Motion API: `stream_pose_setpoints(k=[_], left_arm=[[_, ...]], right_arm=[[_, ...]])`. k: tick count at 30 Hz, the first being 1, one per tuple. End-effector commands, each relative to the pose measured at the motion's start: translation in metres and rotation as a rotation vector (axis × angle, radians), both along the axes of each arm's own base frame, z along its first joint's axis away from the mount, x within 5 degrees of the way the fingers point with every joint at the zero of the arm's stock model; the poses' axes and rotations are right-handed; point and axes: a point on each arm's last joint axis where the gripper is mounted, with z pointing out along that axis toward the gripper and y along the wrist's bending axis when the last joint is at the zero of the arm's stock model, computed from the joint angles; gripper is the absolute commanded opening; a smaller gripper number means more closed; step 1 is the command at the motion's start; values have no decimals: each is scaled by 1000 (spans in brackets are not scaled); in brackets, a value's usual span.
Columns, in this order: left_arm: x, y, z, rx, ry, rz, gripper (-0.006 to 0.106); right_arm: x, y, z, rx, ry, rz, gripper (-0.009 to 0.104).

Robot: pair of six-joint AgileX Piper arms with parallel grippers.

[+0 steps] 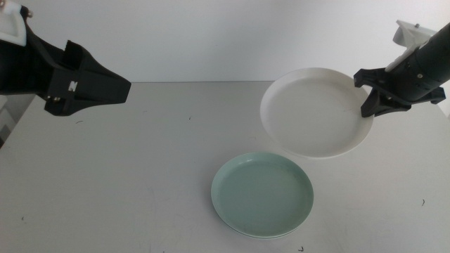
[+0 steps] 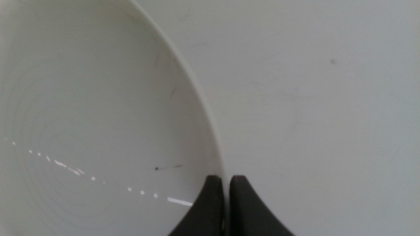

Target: Stack the three bowls on top of each other.

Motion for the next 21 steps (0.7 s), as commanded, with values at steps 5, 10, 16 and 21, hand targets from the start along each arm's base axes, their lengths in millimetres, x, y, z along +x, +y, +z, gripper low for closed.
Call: stream_pose_setpoints(k=[5, 10, 16, 21], left_arm=[[-4, -1, 15, -58, -68, 13, 105], [-4, -1, 15, -58, -68, 13, 105], [-4, -1, 15, -58, -68, 13, 105], [-4, -1, 15, -58, -68, 13, 105]], right_arm=[[-25, 39, 10, 13, -78, 98, -1], [-38, 68, -9, 5, -55, 175, -1], [-48, 85, -26, 0, -56, 208, -1], [-51, 85, -39, -4, -59, 191, -1]])
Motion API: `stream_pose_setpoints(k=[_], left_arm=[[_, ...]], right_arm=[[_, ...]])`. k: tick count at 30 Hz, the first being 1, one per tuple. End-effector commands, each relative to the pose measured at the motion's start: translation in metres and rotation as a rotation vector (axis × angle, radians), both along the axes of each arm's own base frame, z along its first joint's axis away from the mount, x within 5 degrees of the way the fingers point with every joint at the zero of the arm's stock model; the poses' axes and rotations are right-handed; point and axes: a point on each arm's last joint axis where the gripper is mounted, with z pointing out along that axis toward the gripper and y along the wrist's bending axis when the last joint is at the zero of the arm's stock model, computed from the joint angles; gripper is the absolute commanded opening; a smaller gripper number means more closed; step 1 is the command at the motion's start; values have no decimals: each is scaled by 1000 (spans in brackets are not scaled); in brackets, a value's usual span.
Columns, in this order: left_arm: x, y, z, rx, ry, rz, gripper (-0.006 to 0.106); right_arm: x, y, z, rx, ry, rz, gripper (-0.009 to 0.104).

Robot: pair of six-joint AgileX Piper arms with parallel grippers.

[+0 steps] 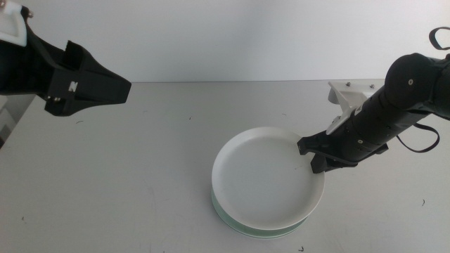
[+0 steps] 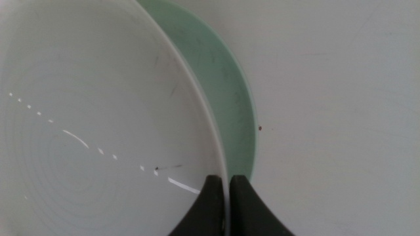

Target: Stack the three bowls on top of each other.

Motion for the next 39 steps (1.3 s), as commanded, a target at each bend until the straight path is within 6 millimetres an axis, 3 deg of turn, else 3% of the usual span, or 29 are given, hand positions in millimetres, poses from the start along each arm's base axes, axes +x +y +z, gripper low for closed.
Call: stream_pose_setpoints(k=[1, 19, 25, 29, 39], left_arm=[[-4, -1, 15, -58, -68, 13, 105], [-4, -1, 15, -58, -68, 13, 105], [-4, -1, 15, -58, -68, 13, 105], [-4, -1, 15, -58, -68, 13, 105], [-4, -1, 15, -58, -68, 13, 105]], right_arm=[[-1, -1, 19, 36, -92, -20, -1], [3, -1, -11, 17, -60, -42, -1], [6, 0, -12, 18, -78, -49, 1], [6, 0, -12, 18, -80, -49, 11], [4, -1, -6, 25, -84, -49, 54]])
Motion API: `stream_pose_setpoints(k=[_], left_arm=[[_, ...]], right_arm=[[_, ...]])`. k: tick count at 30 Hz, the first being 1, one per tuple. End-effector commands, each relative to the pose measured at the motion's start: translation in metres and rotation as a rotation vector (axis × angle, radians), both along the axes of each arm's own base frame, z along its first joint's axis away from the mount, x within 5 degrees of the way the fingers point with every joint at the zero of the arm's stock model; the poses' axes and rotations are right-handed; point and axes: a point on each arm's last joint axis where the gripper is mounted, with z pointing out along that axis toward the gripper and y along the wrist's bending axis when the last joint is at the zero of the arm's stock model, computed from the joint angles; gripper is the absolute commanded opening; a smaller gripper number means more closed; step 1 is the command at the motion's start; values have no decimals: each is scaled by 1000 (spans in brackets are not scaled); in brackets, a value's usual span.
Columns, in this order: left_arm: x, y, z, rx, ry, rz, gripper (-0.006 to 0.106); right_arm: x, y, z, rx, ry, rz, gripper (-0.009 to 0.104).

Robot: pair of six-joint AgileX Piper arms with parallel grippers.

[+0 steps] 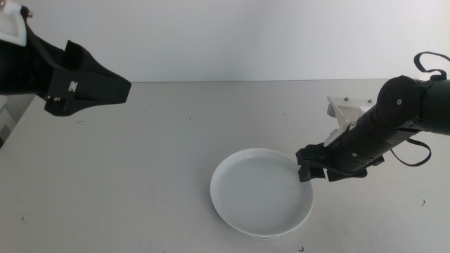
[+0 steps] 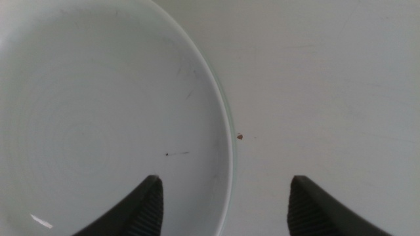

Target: Stack the three bowls on top of each other.

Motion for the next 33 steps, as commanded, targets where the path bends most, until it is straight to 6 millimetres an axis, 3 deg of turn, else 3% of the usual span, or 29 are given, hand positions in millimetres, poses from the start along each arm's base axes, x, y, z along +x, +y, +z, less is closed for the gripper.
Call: stream_pose_setpoints(k=[1, 7, 18, 20, 25, 30, 33], left_arm=[[-4, -1, 15, -58, -68, 13, 105], [-4, -1, 15, -58, -68, 13, 105], [-4, 0, 15, -44, -75, 12, 105], [5, 1, 20, -80, -148, 60, 105], [27, 18, 13, -106, -99, 297, 105], [35, 46, 10, 21, -142, 444, 105], [32, 58, 12, -13, -130, 544, 105]], right_arm=[[1, 0, 28, 37, -96, -6, 56], [-4, -2, 55, 43, -188, 25, 58], [-4, -2, 139, 108, -460, 51, 57], [-4, -2, 165, 131, -532, 52, 57], [-3, -8, 201, 126, -623, 57, 57], [-4, -37, 221, 43, -646, 18, 57], [-8, -62, 225, -7, -628, -34, 57]])
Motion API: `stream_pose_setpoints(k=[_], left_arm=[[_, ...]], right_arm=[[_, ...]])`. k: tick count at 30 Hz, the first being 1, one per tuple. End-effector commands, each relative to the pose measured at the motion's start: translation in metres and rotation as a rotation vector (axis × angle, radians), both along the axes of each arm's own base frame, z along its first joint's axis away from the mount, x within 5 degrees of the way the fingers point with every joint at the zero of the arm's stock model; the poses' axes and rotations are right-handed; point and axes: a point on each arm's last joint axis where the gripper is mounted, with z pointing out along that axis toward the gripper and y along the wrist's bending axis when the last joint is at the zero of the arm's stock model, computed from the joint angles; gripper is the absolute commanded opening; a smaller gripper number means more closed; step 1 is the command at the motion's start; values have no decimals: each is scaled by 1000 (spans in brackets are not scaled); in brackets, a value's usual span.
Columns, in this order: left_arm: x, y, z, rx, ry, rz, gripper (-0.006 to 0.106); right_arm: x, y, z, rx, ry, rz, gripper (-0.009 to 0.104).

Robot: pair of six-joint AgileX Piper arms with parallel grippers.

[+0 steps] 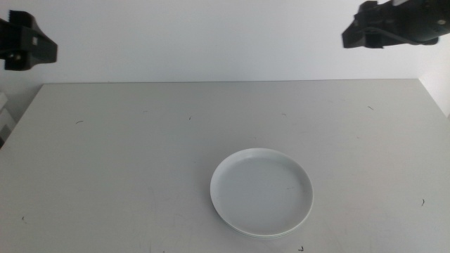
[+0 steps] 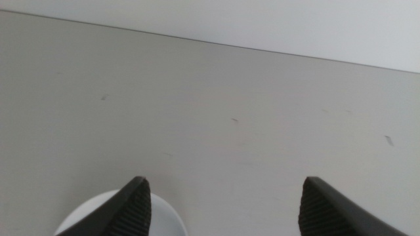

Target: Stack the three bowls on top of each other.

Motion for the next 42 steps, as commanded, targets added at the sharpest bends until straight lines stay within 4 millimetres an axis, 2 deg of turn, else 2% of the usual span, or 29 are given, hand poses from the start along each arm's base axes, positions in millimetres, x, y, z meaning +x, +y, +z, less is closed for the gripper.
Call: stream_pose_setpoints(k=[1, 5, 9, 16, 21, 23, 26, 28, 31, 36, 42], left_arm=[[-9, 7, 18, -55, -106, 74, 105], [-28, 7, 10, -26, -152, 65, 105], [-47, 10, -9, -36, -262, 91, 105], [-87, 14, -61, -14, -431, 124, 105], [-111, 16, -104, -85, -533, 168, 105], [-119, 17, -117, -103, -552, 180, 105], [-128, 17, -132, -103, -559, 182, 105], [-133, 17, -137, -103, -566, 182, 105], [-136, 17, -136, -107, -598, 184, 105], [-137, 19, -128, -111, -680, 199, 105], [-137, 19, -130, -112, -661, 196, 105]], right_arm=[[-14, -22, 31, -15, -100, -48, 57], [-30, -46, 27, -39, -80, -106, 57], [-54, -56, 13, -33, -164, -162, 56], [-105, -63, -29, -78, -289, -182, 50], [-143, -68, -64, -118, -370, -186, 48], [-155, -69, -71, -112, -412, -199, 48], [-175, -71, -71, -82, -521, -229, 48], [-187, -73, -72, -90, -575, -233, 48], [-196, -73, -76, -98, -595, -230, 48], [-200, -73, -74, -84, -607, -234, 48], [-200, -73, -74, -67, -602, -241, 48]])
